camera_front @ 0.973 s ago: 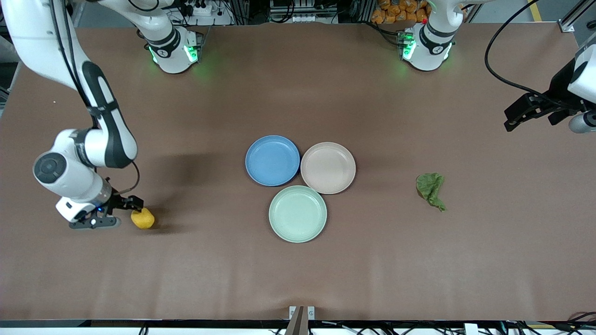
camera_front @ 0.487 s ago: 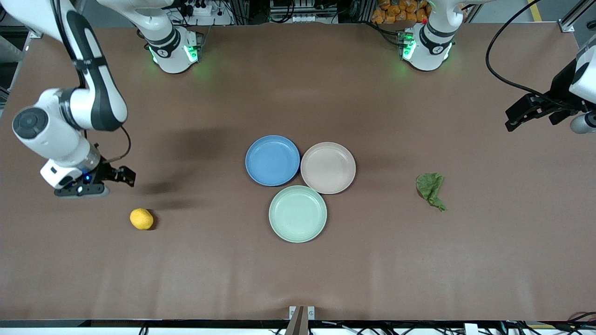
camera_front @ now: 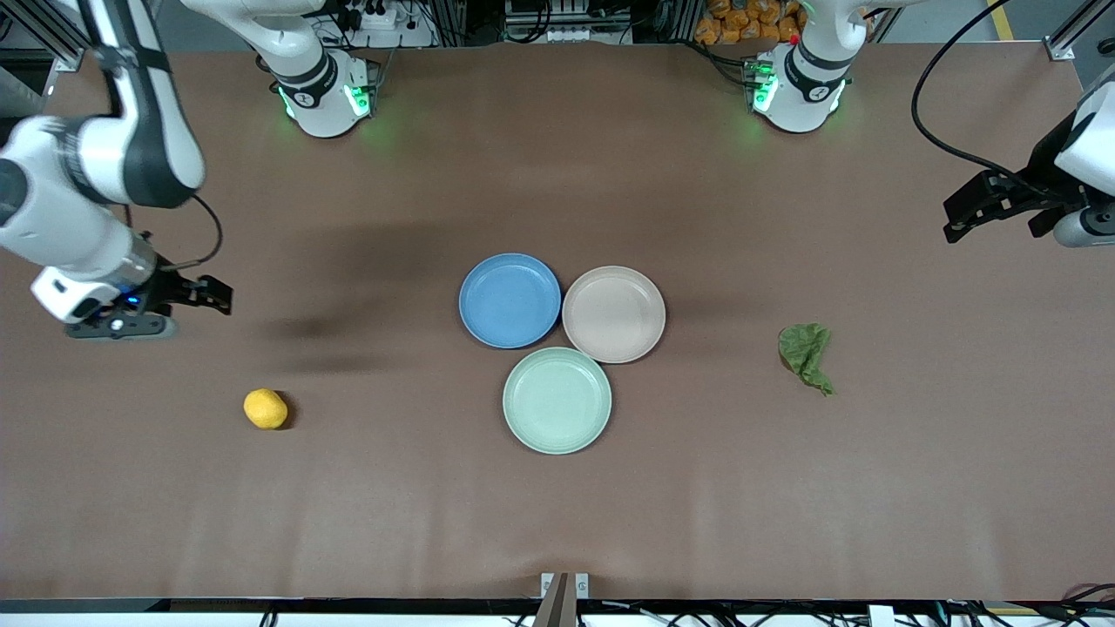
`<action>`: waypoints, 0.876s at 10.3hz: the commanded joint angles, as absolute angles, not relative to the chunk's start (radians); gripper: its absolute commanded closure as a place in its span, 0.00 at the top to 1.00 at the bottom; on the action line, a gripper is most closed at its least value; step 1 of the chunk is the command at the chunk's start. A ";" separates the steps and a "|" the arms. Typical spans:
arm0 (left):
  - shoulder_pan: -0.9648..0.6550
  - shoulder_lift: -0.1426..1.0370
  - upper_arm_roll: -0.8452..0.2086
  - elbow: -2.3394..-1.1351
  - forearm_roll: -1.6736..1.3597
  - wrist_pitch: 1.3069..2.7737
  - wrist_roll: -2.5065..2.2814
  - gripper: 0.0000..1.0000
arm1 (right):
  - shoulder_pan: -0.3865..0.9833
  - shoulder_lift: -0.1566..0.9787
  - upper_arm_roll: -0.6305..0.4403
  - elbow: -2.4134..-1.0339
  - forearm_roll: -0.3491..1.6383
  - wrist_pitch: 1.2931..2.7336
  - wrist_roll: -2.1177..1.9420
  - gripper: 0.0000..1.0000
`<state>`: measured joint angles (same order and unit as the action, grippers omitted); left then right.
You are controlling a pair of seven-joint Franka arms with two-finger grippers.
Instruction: Pick lemon and lettuce from blue and beige plates
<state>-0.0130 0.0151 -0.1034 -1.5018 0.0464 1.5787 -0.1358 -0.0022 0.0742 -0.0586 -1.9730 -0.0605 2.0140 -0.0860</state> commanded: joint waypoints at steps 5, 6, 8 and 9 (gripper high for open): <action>-0.014 -0.002 -0.094 -1.511 -0.021 1.549 -0.101 1.00 | 0.002 0.069 -0.034 -1.576 -0.023 1.508 -0.026 1.00; -0.015 -0.002 -0.092 -1.511 -0.020 1.549 -0.103 1.00 | 0.005 0.054 -0.032 -1.548 -0.023 1.484 -0.035 1.00; -0.014 -0.002 -0.092 -1.511 -0.014 1.549 -0.103 1.00 | 0.029 0.005 -0.034 -1.532 -0.021 1.447 -0.034 1.00; -0.015 0.000 -0.091 -1.511 -0.011 1.549 -0.103 1.00 | 0.031 -0.015 -0.035 -1.529 -0.020 1.442 -0.032 1.00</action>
<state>-0.0132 0.0147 -0.1008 -1.5026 0.0049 1.5626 -0.1301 0.0177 0.0316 -0.0328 -1.5314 -0.0326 1.4634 -0.0485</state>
